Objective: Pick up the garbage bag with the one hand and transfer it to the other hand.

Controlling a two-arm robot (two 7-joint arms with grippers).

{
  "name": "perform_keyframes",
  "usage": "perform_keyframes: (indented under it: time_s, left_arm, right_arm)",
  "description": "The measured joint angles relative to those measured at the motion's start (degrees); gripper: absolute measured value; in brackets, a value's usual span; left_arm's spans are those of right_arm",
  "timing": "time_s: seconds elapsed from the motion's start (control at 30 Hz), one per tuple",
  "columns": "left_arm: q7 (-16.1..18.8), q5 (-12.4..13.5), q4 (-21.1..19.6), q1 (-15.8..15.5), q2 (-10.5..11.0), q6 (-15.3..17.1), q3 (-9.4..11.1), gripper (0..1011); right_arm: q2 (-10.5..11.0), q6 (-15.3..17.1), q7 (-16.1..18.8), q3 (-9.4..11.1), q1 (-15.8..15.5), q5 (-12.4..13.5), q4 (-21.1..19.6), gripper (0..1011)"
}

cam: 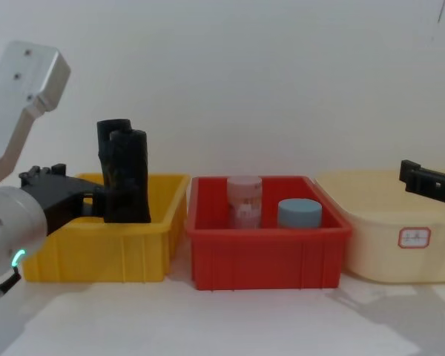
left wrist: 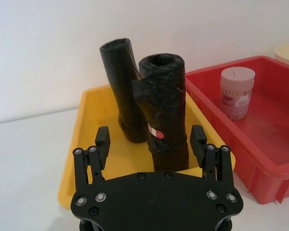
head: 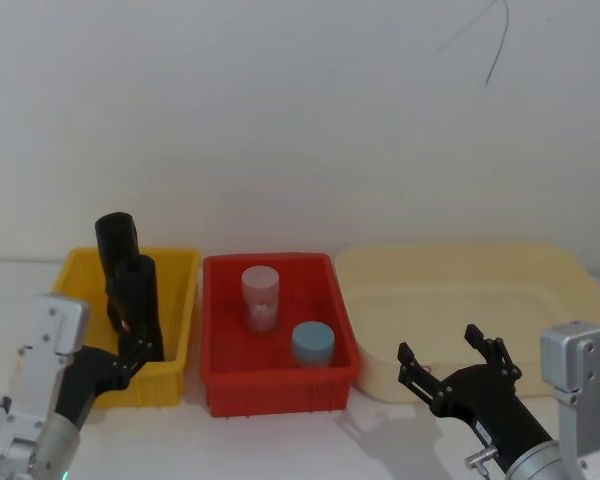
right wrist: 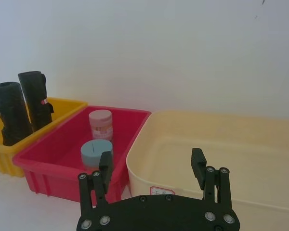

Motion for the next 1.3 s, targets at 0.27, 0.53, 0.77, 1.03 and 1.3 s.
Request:
perform_keyframes:
  time_s: [0.27,0.53,0.77,1.03,1.3]
  left_arm:
    - [-1.3,0.2,4.4,-2.9,-1.9,-0.1,0.5,1002]
    - [-2.6,0.1,8.6,-5.7,-3.6,-1.2,0.8,1001]
    - [-3.7,0.1,12.4,-8.5,-5.1,-2.4,0.8,1001]
    - [-4.7,-0.2,16.7,-11.6,-6.8,-3.5,0.4,875]
    - [-5.7,-0.3,18.4,-13.1,-7.7,-4.4,0.1,614]
  right_arm:
    - [0.0,0.0,0.0,0.0,0.0,0.0,0.0,1001]
    - [0.0,0.0,0.0,0.0,0.0,0.0,0.0,1002]
    - [0.0,0.0,0.0,0.0,0.0,0.0,0.0,1001]
    - [0.0,0.0,0.0,0.0,0.0,0.0,0.0,1001]
    - [0.0,0.0,0.0,0.0,0.0,0.0,0.0,1001]
